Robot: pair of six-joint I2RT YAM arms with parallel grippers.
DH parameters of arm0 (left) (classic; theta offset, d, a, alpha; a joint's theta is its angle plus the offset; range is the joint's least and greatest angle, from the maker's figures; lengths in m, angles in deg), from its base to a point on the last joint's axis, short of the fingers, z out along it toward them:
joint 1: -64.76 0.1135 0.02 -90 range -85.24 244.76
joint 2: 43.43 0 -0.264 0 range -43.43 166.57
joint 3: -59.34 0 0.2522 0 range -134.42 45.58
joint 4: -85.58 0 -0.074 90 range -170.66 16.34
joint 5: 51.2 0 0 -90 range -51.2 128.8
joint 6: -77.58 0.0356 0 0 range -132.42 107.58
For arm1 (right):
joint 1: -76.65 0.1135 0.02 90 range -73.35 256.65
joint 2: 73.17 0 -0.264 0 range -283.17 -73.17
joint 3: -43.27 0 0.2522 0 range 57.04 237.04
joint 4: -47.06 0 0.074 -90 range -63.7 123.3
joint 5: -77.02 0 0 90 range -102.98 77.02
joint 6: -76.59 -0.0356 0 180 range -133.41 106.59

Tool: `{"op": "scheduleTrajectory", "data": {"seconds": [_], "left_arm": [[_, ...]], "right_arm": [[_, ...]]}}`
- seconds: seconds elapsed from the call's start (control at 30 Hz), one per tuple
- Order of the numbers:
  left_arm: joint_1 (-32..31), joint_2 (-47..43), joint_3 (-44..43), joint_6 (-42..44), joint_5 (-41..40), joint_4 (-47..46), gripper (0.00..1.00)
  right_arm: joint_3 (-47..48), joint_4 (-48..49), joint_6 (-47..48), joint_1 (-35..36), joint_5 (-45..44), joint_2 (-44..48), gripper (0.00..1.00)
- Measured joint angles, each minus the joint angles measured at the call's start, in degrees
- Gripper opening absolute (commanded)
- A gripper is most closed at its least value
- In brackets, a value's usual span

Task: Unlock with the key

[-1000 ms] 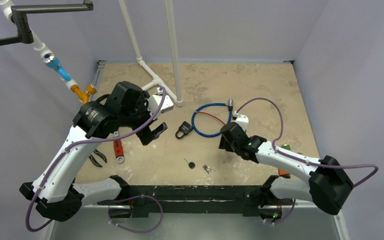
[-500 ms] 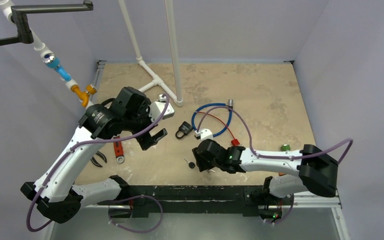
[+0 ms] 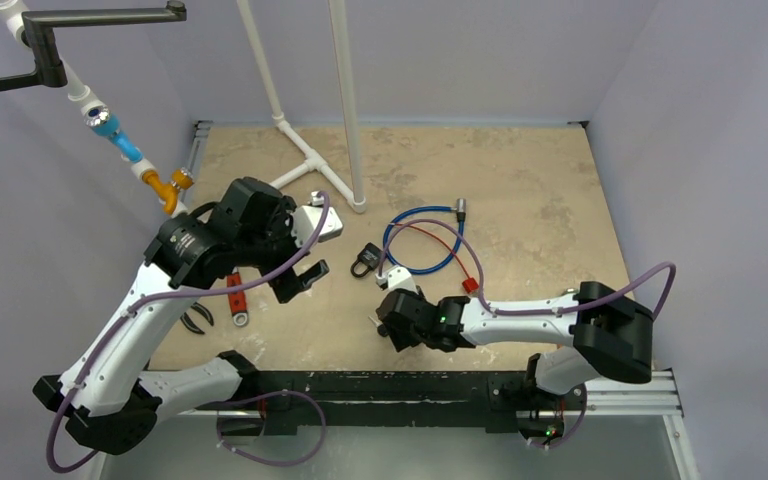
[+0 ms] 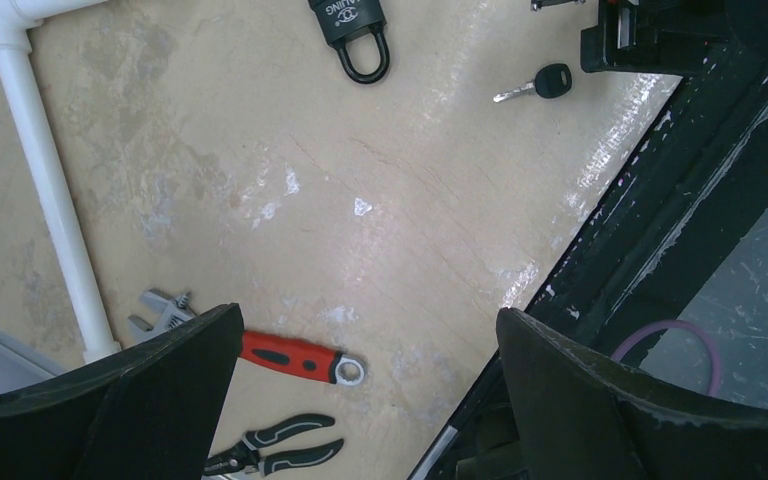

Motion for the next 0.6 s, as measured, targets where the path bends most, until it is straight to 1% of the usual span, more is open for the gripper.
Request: {"op": "scheduleTrajectory", "data": {"seconds": [0.17,0.3,0.43,0.5,0.6], "left_arm": [[0.02,-0.44,0.00,0.44,0.07,0.20,1.00],[0.15,-0.74,-0.02,0.92,0.17,0.55,1.00],[0.26,-1.75,-0.07,1.51,0.22,1.03,1.00],[0.28,-2.08,-0.59,2.29,0.24,1.64,1.00],[0.31,-2.08,-2.14,2.97,0.22,2.36,1.00]], "right_arm": [[0.07,-1.60,-1.49,0.20,-1.29,0.02,0.52],[-0.42,-1.16,-3.17,0.37,-0.94,0.00,0.46],[-2.12,-0.09,-4.63,0.42,-0.22,-0.02,0.34],[-2.40,0.07,-4.98,0.42,-0.07,-0.24,0.29],[-2.38,1.18,-5.31,0.42,-0.42,-0.85,0.17]]}}
